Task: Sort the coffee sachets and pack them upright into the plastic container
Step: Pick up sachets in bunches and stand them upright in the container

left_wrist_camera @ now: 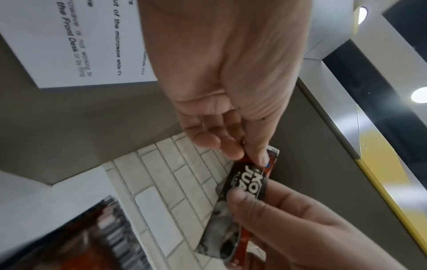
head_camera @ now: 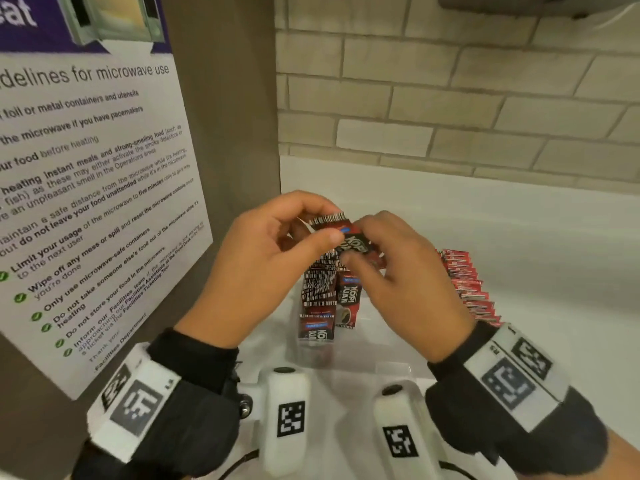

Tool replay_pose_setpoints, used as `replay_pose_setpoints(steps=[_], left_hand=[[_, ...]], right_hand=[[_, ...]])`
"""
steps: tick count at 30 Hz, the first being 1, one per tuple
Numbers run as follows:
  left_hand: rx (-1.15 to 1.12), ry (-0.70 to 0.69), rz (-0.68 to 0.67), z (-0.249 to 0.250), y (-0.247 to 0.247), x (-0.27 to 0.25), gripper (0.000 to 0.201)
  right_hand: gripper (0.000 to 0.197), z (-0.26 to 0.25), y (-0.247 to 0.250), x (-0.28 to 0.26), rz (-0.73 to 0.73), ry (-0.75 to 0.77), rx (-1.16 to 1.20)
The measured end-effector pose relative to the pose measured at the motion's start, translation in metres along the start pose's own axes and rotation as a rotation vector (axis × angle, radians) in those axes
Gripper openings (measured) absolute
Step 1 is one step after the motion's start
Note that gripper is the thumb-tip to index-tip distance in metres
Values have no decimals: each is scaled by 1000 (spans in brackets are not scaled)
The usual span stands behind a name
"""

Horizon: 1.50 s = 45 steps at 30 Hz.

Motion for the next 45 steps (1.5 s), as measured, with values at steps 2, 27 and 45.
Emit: replay_pose_setpoints(steps=[2,27,45], left_hand=[[7,-14,-16,1,-2,0,23],[-471,662,-140,-91,-25,-45,87],[-562,731,-210,-96,-36,-36,70]], right_hand=[[9,5,6,2,27,-53,-35],[46,70,-53,-10,-353,-668,47],[57,76,-74,-13,-516,-729,-14]])
Point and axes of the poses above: each hand's wrist, its own x-axis towards the middle knuckle, its own y-axis out of the back of the hand, z = x × y, the point moved 3 cm from there along x, towards the middle knuckle
